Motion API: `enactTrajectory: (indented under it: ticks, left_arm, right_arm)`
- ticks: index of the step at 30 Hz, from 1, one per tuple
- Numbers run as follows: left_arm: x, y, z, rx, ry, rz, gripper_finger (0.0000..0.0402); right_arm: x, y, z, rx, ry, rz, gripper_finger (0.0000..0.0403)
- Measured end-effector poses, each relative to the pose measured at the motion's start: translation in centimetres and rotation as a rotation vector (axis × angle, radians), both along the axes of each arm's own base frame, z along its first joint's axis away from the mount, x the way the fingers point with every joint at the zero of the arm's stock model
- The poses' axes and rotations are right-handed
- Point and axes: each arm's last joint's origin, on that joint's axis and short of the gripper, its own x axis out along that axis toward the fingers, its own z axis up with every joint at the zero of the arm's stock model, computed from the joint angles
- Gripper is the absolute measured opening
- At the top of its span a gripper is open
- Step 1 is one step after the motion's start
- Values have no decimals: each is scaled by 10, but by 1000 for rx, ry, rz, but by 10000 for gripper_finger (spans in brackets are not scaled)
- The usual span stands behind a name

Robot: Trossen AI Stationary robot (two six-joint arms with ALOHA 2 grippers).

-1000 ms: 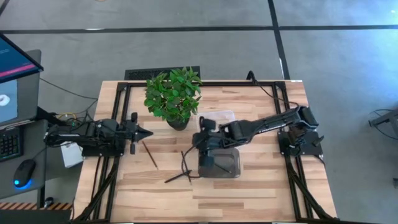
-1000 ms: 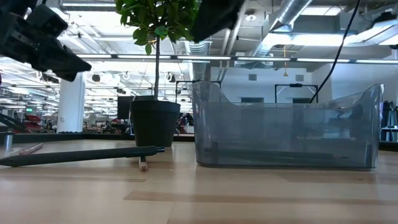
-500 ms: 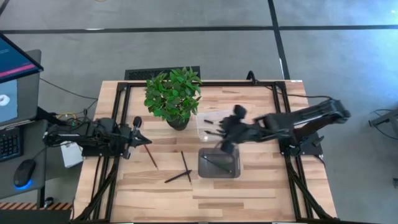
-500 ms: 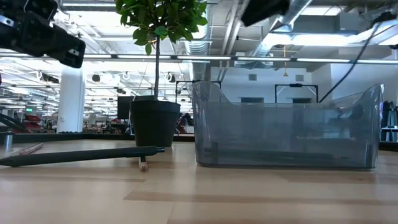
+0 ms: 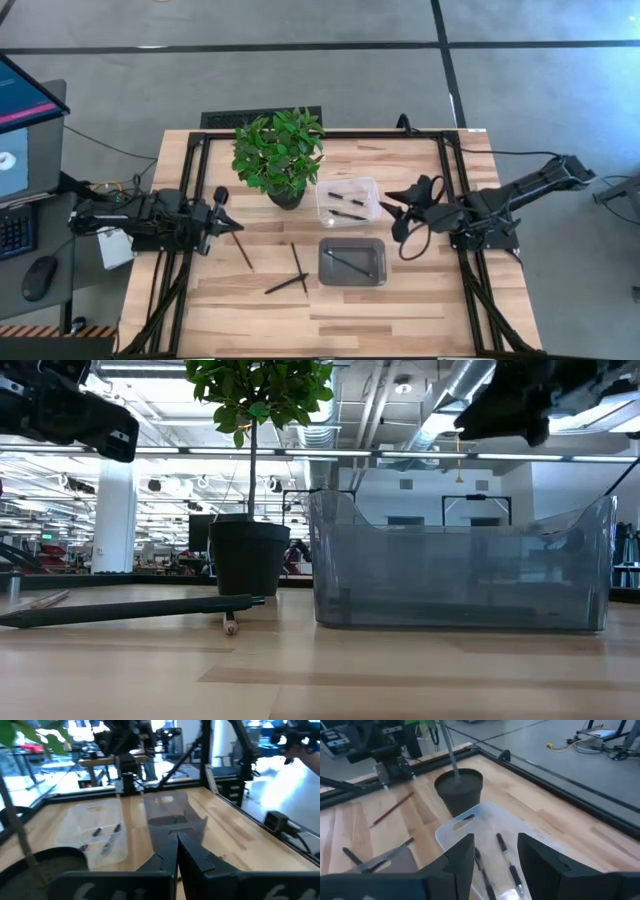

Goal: Sort pens & pencils
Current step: Put the black pen into the transparent bin

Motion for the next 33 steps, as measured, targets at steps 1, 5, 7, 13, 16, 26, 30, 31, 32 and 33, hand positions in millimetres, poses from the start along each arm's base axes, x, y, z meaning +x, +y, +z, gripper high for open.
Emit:
enactTrajectory:
  ticks: [1, 5, 7, 13, 16, 26, 30, 31, 32, 33]
  left_arm:
    - [0, 0, 0, -6, 1, 6, 0]
    - [0, 0, 0, 20, -4, 15, 0]
    - [0, 0, 0, 19, -4, 15, 3]
    - [0, -1, 0, -18, 5, -37, 55]
    - [0, -1, 0, -24, 6, -43, 95]
    - [3, 0, 6, -66, -28, 27, 179]
    - [6, -3, 15, -7, 33, -35, 182]
    - [6, -4, 20, 9, 54, -29, 182]
    - [7, -4, 24, 20, 78, -21, 182]
    - [8, -6, 29, 28, 107, -17, 182]
  right_arm:
    - [0, 0, -3, 1, -4, 3, 169]
    - [0, 0, -9, -1, 1, 2, 169]
    - [1, 0, -12, -7, 16, -3, 170]
    - [4, -3, -13, -8, 20, -19, 167]
    - [4, -3, -13, -9, 22, -19, 166]
    - [4, -3, -12, -5, 14, -17, 164]
    - [4, -2, -12, -2, 8, -17, 164]
    - [4, -2, -12, -2, 7, -17, 164]
    - [5, -2, -12, -2, 5, -17, 164]
    - [5, -2, -12, -1, 4, -17, 164]
